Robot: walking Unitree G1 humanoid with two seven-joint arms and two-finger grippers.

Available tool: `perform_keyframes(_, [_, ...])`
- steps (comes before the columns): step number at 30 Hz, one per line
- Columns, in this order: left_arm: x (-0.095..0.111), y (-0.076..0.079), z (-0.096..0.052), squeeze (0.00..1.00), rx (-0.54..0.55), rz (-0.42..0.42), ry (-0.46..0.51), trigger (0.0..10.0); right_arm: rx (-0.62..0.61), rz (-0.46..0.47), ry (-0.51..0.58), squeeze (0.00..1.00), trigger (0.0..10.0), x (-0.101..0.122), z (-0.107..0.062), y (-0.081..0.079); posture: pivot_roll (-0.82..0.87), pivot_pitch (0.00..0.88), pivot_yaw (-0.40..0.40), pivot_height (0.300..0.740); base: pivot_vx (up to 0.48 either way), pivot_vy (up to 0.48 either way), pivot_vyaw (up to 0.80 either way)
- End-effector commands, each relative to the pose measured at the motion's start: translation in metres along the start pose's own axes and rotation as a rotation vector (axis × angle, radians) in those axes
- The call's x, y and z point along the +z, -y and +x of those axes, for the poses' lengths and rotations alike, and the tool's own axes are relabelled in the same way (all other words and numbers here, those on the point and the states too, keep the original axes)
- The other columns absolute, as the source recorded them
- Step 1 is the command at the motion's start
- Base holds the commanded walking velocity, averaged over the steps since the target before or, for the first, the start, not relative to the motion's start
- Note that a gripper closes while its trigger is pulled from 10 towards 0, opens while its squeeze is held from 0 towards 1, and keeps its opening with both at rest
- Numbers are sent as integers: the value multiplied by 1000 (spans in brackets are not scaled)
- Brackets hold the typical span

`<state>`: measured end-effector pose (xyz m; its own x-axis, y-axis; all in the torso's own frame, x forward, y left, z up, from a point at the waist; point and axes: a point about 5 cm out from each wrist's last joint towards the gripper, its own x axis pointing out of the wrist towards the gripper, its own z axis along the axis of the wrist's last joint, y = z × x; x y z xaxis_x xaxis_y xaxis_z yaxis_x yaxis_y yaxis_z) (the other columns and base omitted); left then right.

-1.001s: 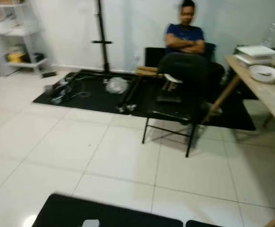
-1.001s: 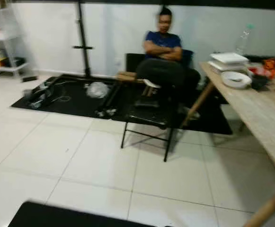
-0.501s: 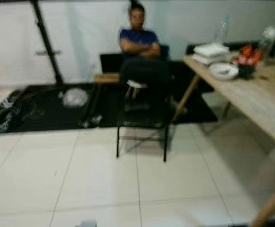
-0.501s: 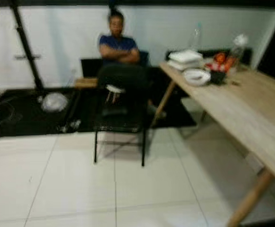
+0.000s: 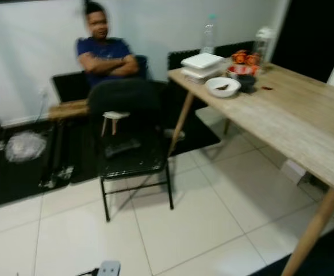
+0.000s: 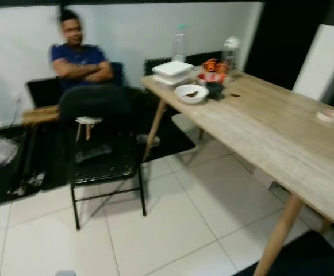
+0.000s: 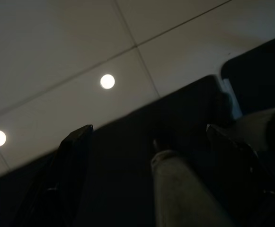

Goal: Restocking fridge

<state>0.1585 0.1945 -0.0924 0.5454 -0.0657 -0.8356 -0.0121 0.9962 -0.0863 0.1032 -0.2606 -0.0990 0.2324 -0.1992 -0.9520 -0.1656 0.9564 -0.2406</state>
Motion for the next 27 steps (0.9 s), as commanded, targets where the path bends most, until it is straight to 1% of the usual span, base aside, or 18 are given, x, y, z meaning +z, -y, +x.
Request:
perform_keyframes(1, [-13, -5, -4, 0, 14, -10, -39, 10000, -2, -4, 19, 0, 10000, 7, 0, 0, -67, 0, 49, 740, 285, 0, -781])
perform_keyframes(9, [-16, -5, -4, 0, 19, -17, -44, 10000, 6, 2, 35, 0, 10000, 13, 0, -3, -65, 0, 47, 740, 282, 0, -781])
perform_keyframes(14, [-14, -4, -3, 0, 19, -16, -43, 10000, -1, 1, 55, 0, 10000, 24, 0, -5, -70, 0, 44, 740, 282, 0, -785])
perform_keyframes(16, [-14, -4, -3, 0, 18, -16, -43, 10000, -2, 3, 57, 0, 10000, 24, 0, -5, -70, 0, 44, 740, 285, 0, -788])
perform_keyframes(20, [-14, -2, -3, 0, 15, -18, -43, 10000, -9, 6, 65, 0, 10000, 26, 0, -3, -70, 0, 44, 740, 281, 0, 0])
perform_keyframes(27, [-16, 1, -3, 0, 8, -20, -50, 10000, -11, 5, 66, 0, 10000, 23, 0, -2, -84, 0, 38, 740, 277, 0, 0])
